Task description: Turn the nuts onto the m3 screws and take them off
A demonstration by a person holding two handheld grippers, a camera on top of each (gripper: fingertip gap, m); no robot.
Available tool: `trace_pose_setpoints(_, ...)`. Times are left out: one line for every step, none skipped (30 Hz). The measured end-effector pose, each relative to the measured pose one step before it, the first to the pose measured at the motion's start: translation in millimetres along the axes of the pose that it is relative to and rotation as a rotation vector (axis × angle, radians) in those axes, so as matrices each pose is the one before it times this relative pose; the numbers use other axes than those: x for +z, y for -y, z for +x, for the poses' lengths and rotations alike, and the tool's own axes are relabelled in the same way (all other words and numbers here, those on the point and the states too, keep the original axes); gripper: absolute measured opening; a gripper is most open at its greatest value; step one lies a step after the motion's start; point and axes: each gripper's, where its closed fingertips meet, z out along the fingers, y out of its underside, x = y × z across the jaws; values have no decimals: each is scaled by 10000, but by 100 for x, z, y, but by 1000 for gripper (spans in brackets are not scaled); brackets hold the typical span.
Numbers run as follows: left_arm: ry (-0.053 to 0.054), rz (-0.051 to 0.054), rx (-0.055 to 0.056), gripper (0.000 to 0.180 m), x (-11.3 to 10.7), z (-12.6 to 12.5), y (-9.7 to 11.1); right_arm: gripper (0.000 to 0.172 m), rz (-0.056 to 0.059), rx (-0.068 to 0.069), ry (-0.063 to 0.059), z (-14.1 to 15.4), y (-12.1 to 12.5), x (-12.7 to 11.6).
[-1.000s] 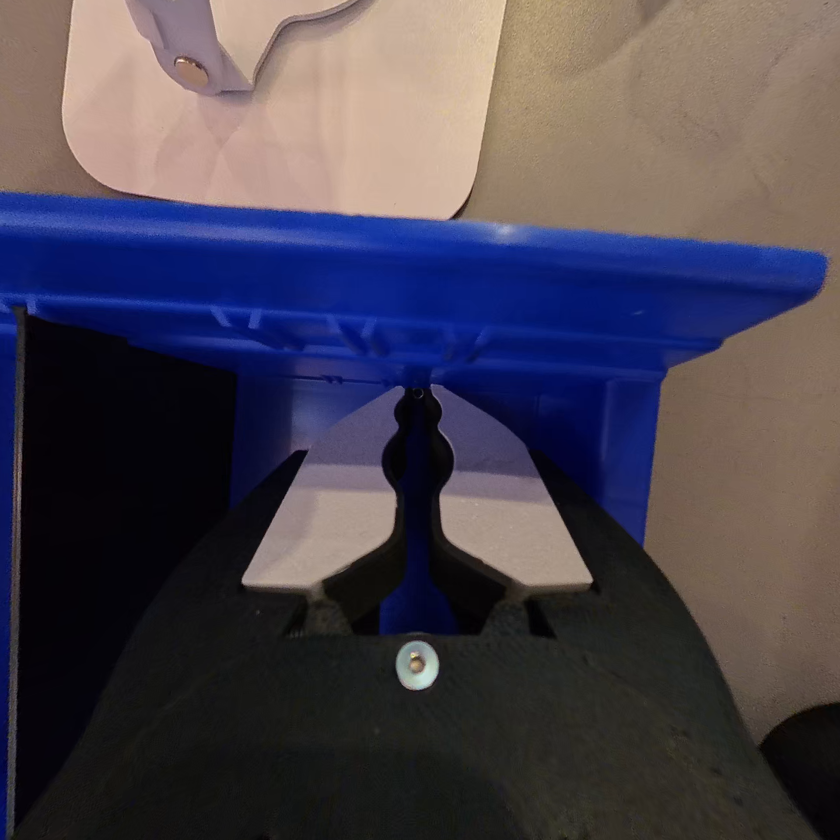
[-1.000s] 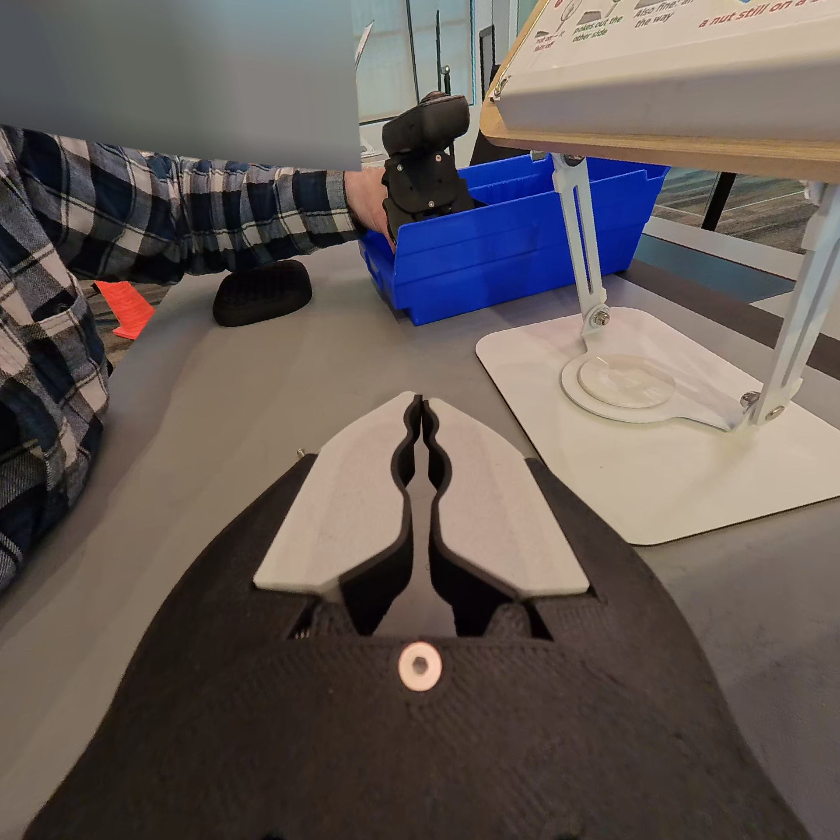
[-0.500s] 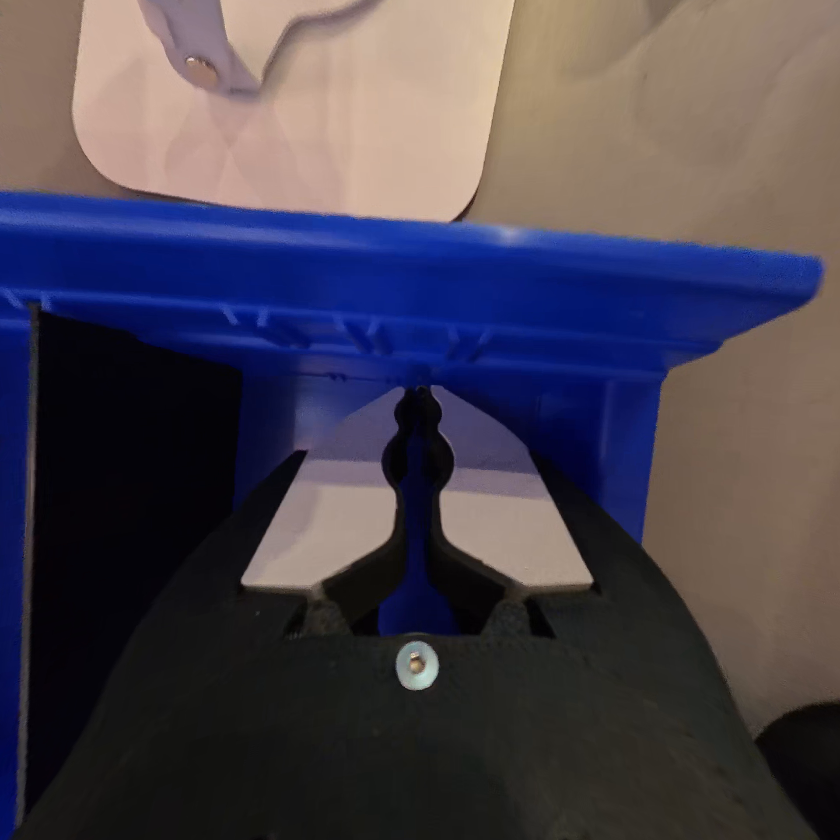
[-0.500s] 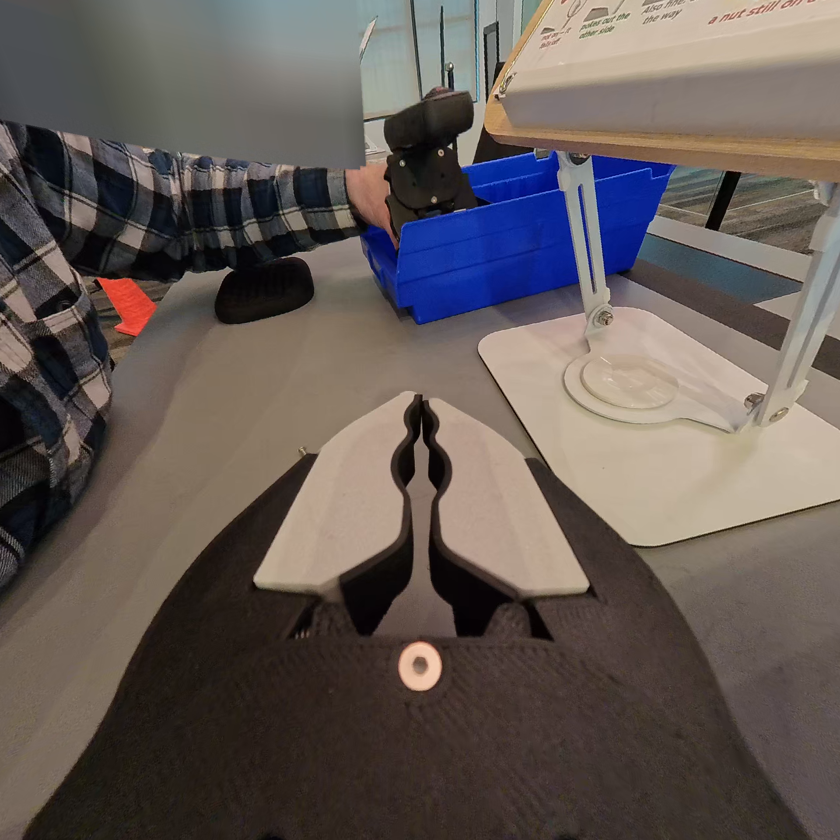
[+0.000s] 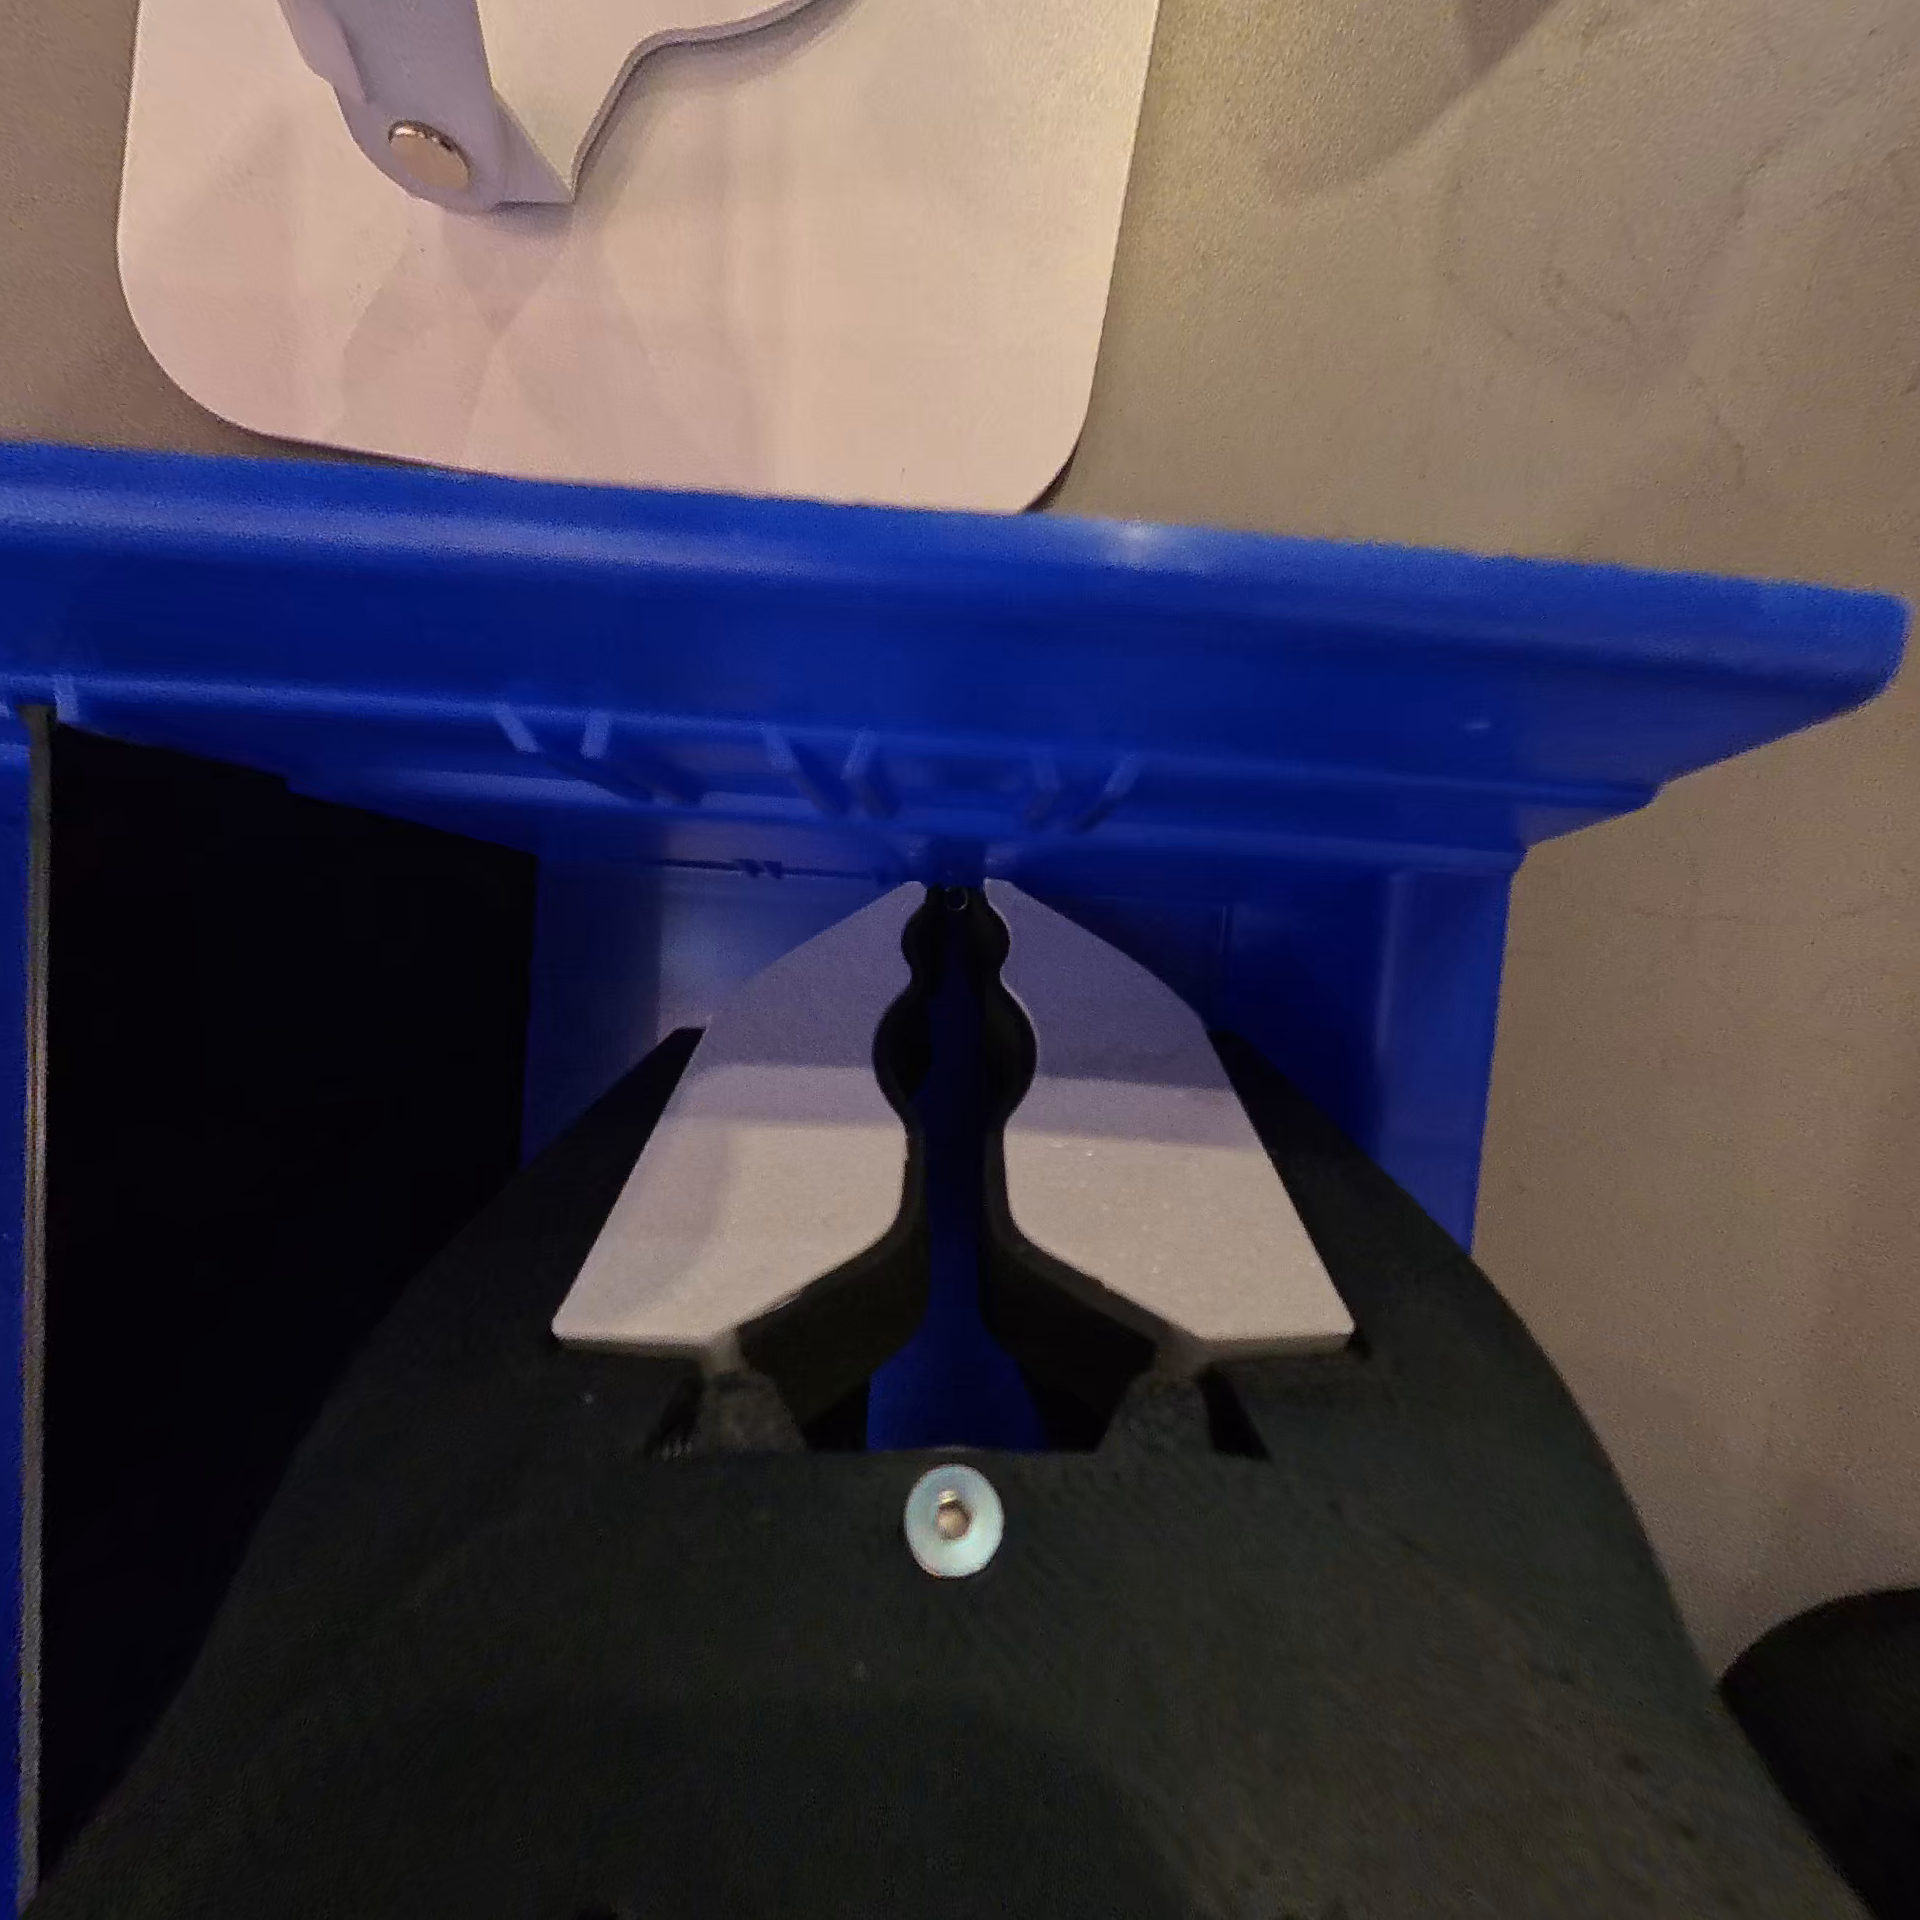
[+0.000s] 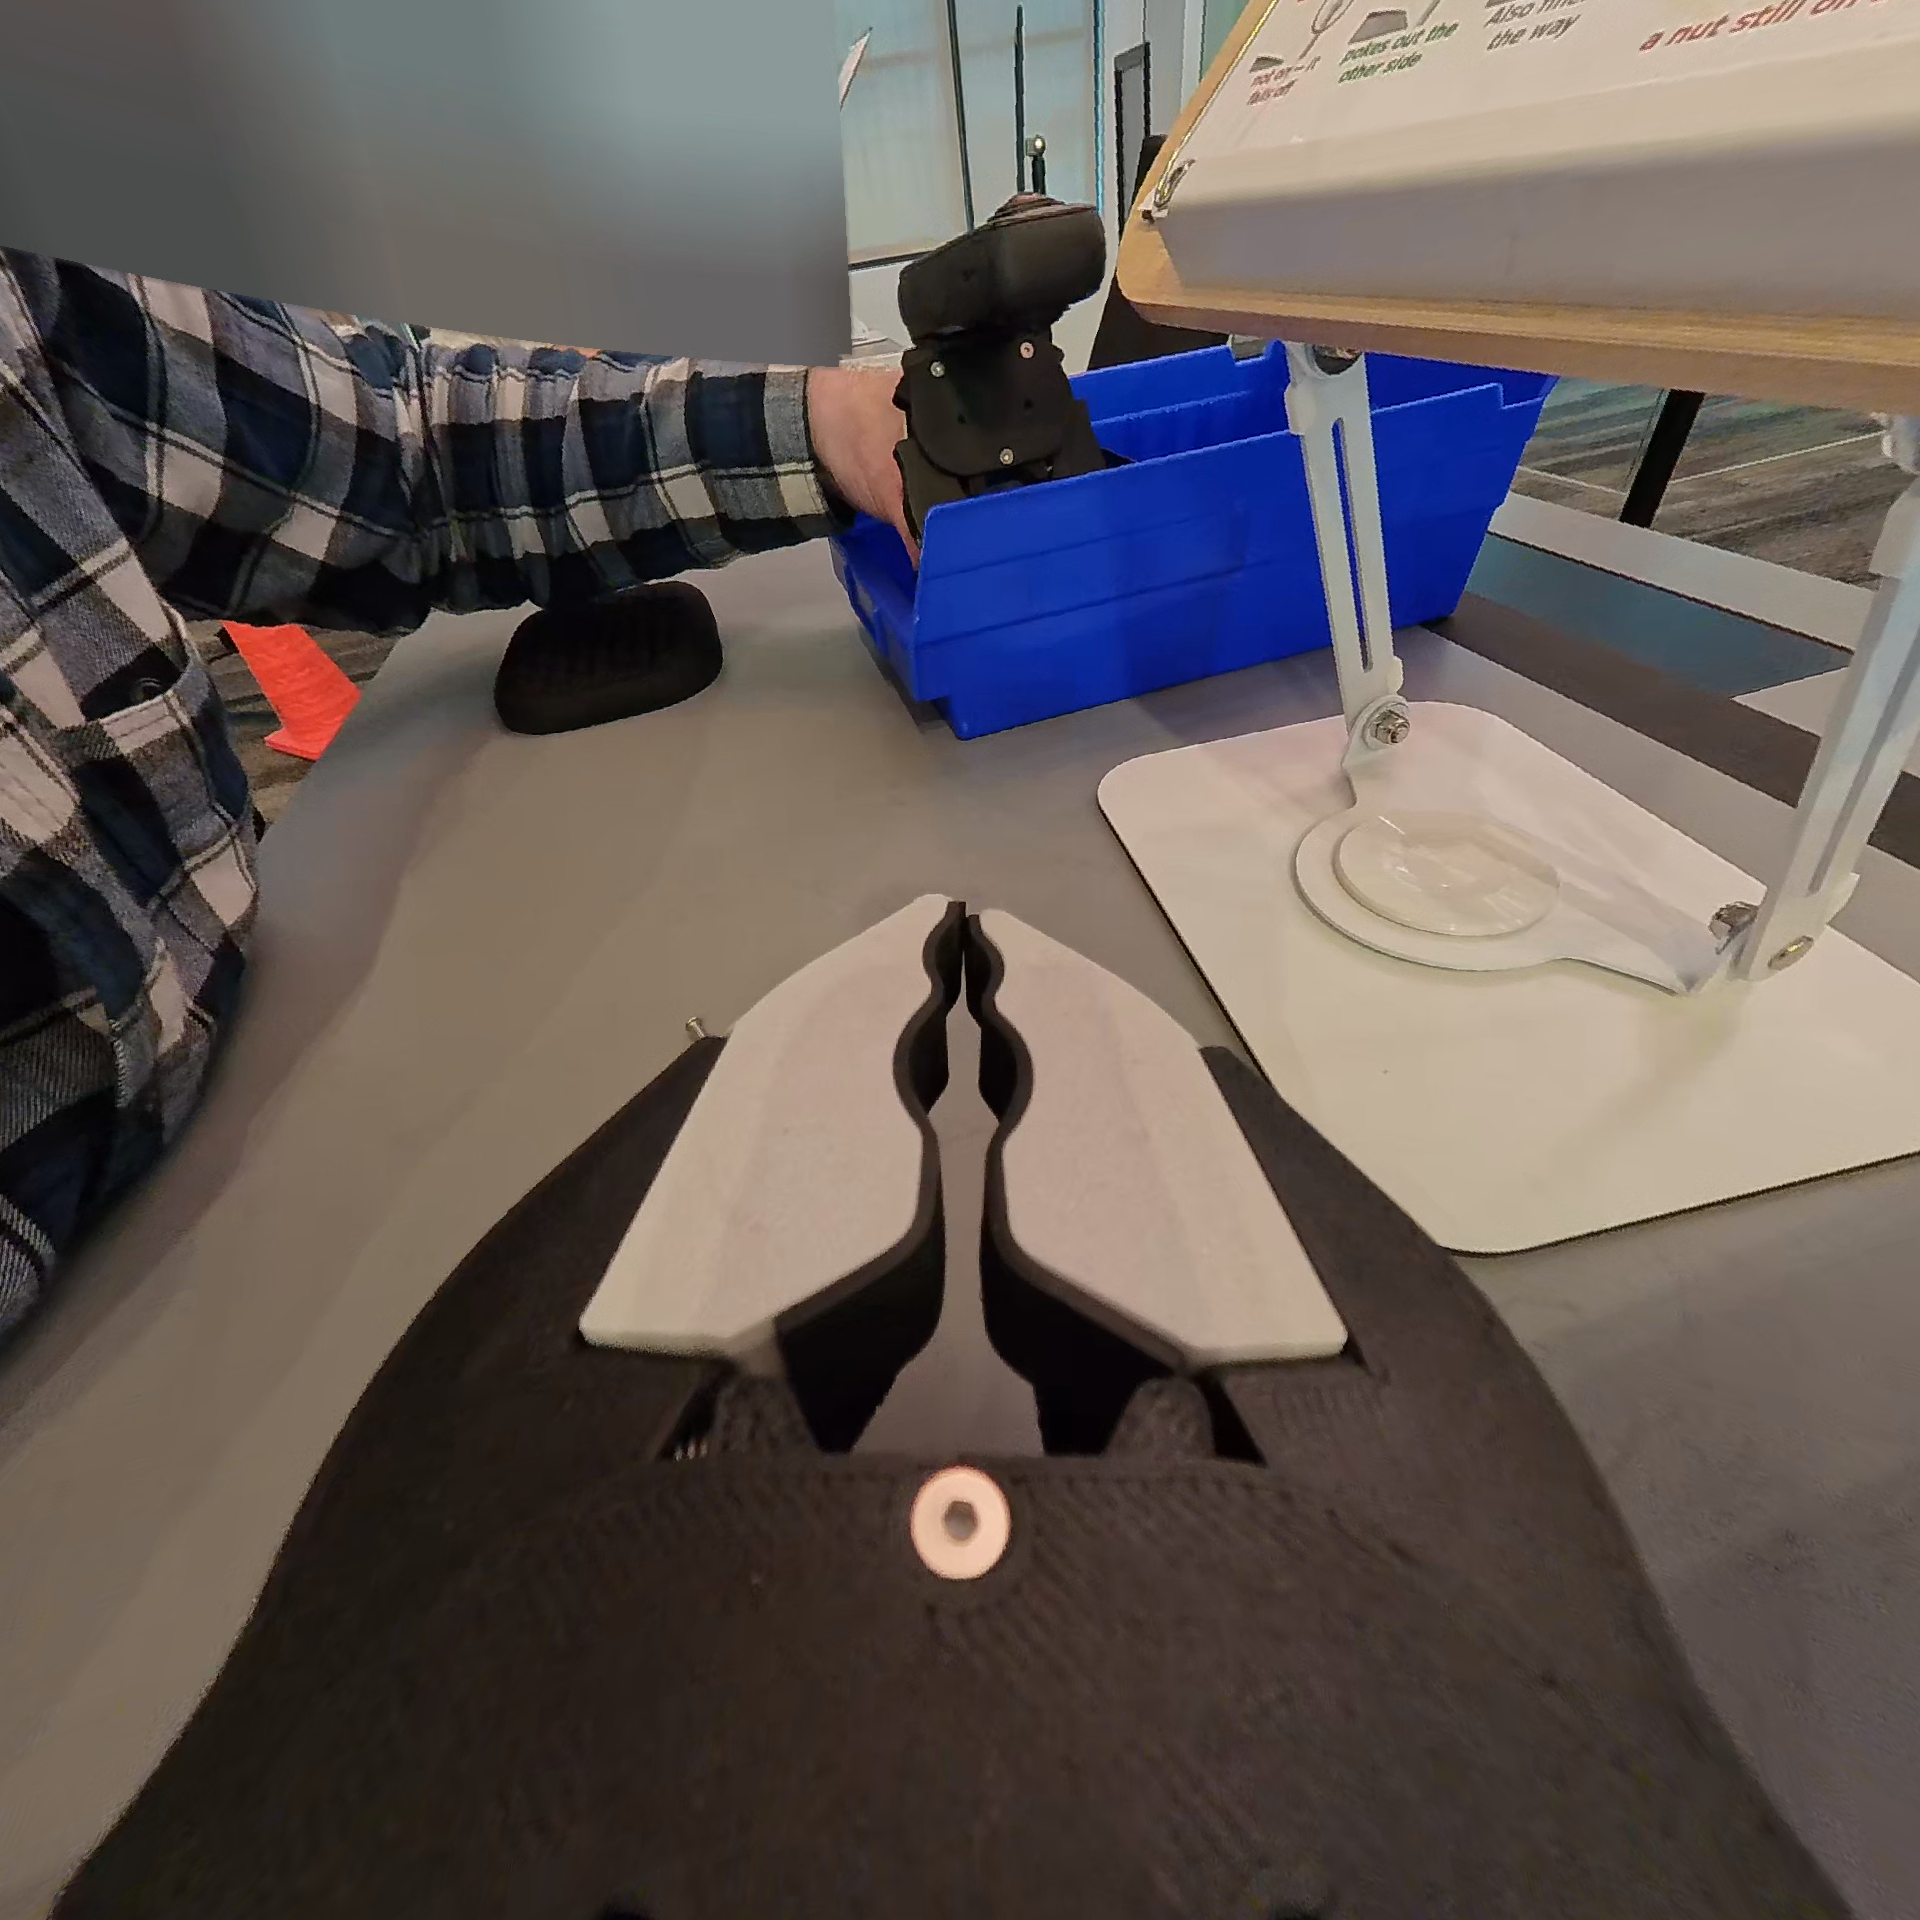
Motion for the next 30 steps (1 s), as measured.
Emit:
trace_pose_setpoints(11,-54,21,5,3,2,3,0,-14,-7,8,-15,-16,10)
trace_pose_setpoints(43,-46,61,5,-13,-19,18,0,-9,-6,2,-8,-9,14)
trace_pose_setpoints(105,-26,42,5,-5,-96,15,0,-1,1,6,-9,-2,-1)
trace_pose_setpoints(39,-7,4,5,-4,-25,14,0,9,6,5,1,-1,-12)
trace_pose_setpoints(-10,6,-3,5,-22,8,1,0,12,8,4,0,13,-11)
trace_pose_setpoints(58,66,13,3,-91,-96,106,0,3,9,6,6,4,-8)
trace_pose_setpoints(-4,108,-32,0,-169,-37,170,0,-6,1,5,-7,-6,5)
trace_pose_setpoints(-72,53,-63,0,-153,41,95,0,-6,-5,4,-12,-7,6)
trace_pose_setpoints(-23,-32,-15,0,-144,-8,-12,0,2,-5,8,-7,2,1)
trace_pose_setpoints(-36,-51,-6,0,-46,29,-64,0,5,-4,14,-24,3,-6)
trace_pose_setpoints(-63,-71,-72,0,42,22,-134,0,-2,-3,9,-9,-2,-1)
trace_pose_setpoints(-60,-59,5,0,68,63,-146,0,-7,0,-1,2,-6,14)
trace_pose_setpoints(-125,-104,13,0,92,205,-203,0,-5,-3,-1,-7,-7,-3)
trace_pose_setpoints(-24,-109,-11,0,100,32,-189,0,-2,-3,6,-6,-3,-2)
trace_pose_setpoints(12,60,12,3,91,11,62,0,-3,-1,6,-7,-12,9)
trace_pose_setpoints(-138,127,-15,6,125,219,170,0,-7,-2,1,-9,-8,5)
trace_pose_setpoints(-63,71,-40,8,118,85,112,0,-8,-6,-1,-5,-9,14)
trace_pose_setpoints(6,16,6,8,11,-43,22,0,-4,-5,5,-13,-6,-2)
trace_pose_setpoints(-31,18,-34,9,-10,-17,9,0,3,1,7,0,5,2)
trace_pose_setpoints(-66,32,-64,9,-3,4,-15,0,1,1,4,-6,1,1)
trace_pose_setpoints(-22,-10,-38,9,1,-18,-12,0,-6,-3,2,-1,-6,6)
trace_pose_setpoints(3,-41,220,10,-3,105,-30,0,-5,-4,4,-13,-8,-4)
trace_pose_setpoints(-11,-11,214,13,11,143,1,0,2,0,2,-3,3,2)
trace_pose_setpoints(-26,-5,37,13,8,77,11,0,5,4,2,4,6,-7)
trace_pose_setpoints(-4,-16,36,12,7,18,-10,0,2,6,6,-2,4,1)
trace_pose_setpoints(-44,3,36,9,32,17,16,0,-4,0,14,-18,-4,7)
trace_pose_setpoints(-36,-57,21,8,-7,-31,-11,0,-2,-3,14,-16,-3,-1)
trace_pose_setpoints(31,-113,68,5,9,-92,-4,0,3,-1,1,-1,2,-8)
trace_pose_setpoints(7,-127,139,4,15,-9,6,0,0,-5,-2,-3,-1,0)
trace_pose_setpoints(6,-112,138,3,5,20,-7,0,-2,-6,-1,-3,-2,8)
